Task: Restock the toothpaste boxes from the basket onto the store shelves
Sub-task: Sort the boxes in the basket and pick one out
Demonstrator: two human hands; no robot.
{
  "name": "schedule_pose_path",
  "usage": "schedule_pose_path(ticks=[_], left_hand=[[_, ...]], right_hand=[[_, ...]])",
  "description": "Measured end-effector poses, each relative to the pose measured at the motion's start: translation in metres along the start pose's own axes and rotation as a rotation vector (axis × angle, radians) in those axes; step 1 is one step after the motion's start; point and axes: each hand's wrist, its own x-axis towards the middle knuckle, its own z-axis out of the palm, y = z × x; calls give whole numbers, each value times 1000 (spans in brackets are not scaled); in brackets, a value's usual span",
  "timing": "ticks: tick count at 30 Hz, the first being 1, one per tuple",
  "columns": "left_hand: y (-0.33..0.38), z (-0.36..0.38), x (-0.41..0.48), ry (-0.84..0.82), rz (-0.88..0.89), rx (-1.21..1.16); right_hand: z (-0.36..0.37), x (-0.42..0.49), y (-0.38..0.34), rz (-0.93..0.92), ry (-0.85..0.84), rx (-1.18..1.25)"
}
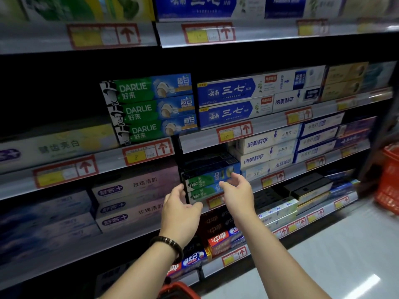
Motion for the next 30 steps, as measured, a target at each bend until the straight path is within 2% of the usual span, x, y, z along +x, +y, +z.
schedule_pose_path(ticks=[5,10,22,30], left_hand=[[-11,-25,-20,-31,-67,-82],[-16,-53,-42,-25,-122,-128],[-16,-127,-101,-52,-96,-164],[-40,-189,-154,-57,-122,-148]], right_hand=[[2,-29,-17,21,-108,-49],[0,-61,-32,-45,-140,-111],[-12,-153,-41,-84,-204,-149],[-12,-220,-48,-88,-335,-126]])
